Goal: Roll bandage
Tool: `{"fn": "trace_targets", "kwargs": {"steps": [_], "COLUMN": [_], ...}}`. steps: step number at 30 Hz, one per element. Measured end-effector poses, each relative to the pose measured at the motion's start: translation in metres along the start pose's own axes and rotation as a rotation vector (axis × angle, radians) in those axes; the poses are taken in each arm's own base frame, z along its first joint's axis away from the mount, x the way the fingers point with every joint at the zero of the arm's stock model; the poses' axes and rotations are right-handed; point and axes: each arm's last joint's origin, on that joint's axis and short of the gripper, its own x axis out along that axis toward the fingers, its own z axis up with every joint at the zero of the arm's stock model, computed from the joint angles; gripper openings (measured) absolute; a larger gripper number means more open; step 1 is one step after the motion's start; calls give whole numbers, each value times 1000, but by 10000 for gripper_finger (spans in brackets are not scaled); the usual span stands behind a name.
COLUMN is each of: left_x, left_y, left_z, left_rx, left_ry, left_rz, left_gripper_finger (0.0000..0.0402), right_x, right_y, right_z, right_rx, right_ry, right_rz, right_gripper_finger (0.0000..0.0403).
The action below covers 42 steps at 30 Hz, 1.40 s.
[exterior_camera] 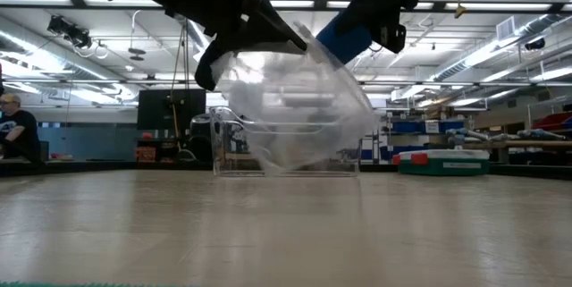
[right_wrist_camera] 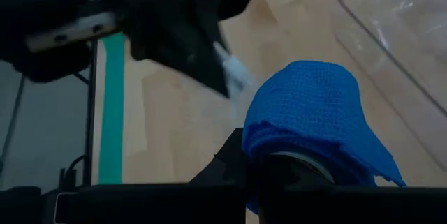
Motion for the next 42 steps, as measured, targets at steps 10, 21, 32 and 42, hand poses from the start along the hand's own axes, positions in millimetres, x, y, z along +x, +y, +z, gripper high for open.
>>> {"fn": "trace_targets", "kwargs": {"steps": [10, 21, 32, 42], "left_x": [3, 2, 6, 12], "left_y": [2, 0, 1, -9], "left_z": [5, 3, 2, 31], "left_rx": [-18, 29, 64, 47], "left_ry": [-27, 42, 266, 243], "left_rz": [2, -56, -140, -140], "left_gripper_finger": [1, 1, 2, 3], "right_x": [18, 26, 27, 43], "right_y": [-7, -17, -37, -43], "right_z": [-15, -15, -43, -53], "right_rx": [-3, -96, 53, 47], "right_ry": [64, 140, 498, 585], "right_rz": [-19, 208, 154, 137], "right_gripper_finger": [4, 4, 28, 170]}}
